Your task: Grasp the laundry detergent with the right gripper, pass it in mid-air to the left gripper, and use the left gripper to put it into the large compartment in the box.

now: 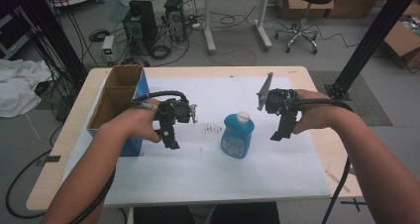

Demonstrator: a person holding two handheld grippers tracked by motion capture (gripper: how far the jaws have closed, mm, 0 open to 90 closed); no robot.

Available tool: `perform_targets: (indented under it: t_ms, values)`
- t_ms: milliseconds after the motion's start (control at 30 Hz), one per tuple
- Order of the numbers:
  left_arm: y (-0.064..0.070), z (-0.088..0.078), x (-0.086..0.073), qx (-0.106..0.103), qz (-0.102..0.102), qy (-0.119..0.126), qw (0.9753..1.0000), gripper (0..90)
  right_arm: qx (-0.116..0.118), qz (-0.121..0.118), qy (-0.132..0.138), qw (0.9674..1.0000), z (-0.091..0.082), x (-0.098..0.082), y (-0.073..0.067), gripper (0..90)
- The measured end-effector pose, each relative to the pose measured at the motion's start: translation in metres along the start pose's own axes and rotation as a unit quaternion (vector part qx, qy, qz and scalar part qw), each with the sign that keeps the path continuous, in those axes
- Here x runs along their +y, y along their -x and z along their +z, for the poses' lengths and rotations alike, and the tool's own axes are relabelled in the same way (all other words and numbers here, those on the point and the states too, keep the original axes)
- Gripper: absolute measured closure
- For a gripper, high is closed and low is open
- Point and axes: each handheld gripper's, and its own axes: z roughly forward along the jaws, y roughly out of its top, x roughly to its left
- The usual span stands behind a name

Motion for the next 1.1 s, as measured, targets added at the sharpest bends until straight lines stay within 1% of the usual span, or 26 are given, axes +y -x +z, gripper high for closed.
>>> perform_targets:
  t_ms: [67,133,233,300,467,600,667,733,867,933,1000,1033,1067,1100]
  values:
    - [0.001,0.000,0.002,-0.001,0.003,-0.001,1.0000,0.1,0.000,0.005,0.003,1.0000,-0.001,-0.002,-0.001,0.0]
    - [0.001,0.000,0.004,0.000,0.007,0.000,1.0000,0.1,-0.001,0.004,0.004,1.0000,-0.001,-0.005,-0.001,0.0]
    - [0.003,0.000,0.006,-0.001,0.007,0.002,1.0000,0.1,-0.004,0.009,0.005,0.9999,-0.001,-0.008,-0.002,0.0]
    - [0.004,0.001,0.007,-0.001,0.008,0.000,1.0000,0.1,-0.002,0.011,0.011,0.9999,0.000,-0.009,-0.003,0.0]
    - [0.006,-0.003,0.009,0.002,0.010,-0.002,1.0000,0.1,-0.004,0.013,0.008,0.9999,0.000,-0.011,-0.005,0.0]
    - [0.005,-0.004,0.011,0.004,0.014,-0.005,0.9999,0.1,-0.008,0.015,0.017,0.9997,-0.002,-0.013,-0.007,0.0]
    - [0.006,-0.004,0.012,0.003,0.014,-0.003,0.9999,0.1,-0.012,0.017,0.024,0.9995,-0.002,-0.015,-0.008,0.0]
    - [0.006,-0.005,0.013,0.004,0.016,-0.002,0.9999,0.1,-0.009,0.020,0.036,0.9991,-0.002,-0.018,-0.008,0.0]
    - [0.006,-0.005,0.014,0.004,0.017,0.000,0.9998,0.1,-0.006,0.036,0.079,0.9962,-0.001,-0.028,-0.009,0.0]
    - [0.006,-0.004,0.014,0.005,0.019,0.001,0.9998,0.1,-0.006,0.044,0.100,0.9940,-0.001,-0.032,-0.009,0.0]
    - [0.007,-0.004,0.014,0.004,0.020,0.002,0.9998,0.1,-0.007,0.049,0.125,0.9909,-0.001,-0.037,-0.010,0.0]
    - [0.008,-0.003,0.014,0.004,0.021,0.003,0.9998,0.1,-0.006,0.052,0.139,0.9890,0.000,-0.039,-0.011,0.0]
    - [0.008,-0.003,0.014,0.004,0.021,0.003,0.9998,0.1,-0.005,0.055,0.156,0.9862,0.000,-0.043,-0.013,0.0]
    - [0.008,-0.003,0.014,0.004,0.021,0.003,0.9998,0.1,-0.005,0.055,0.156,0.9862,0.000,-0.043,-0.013,0.0]
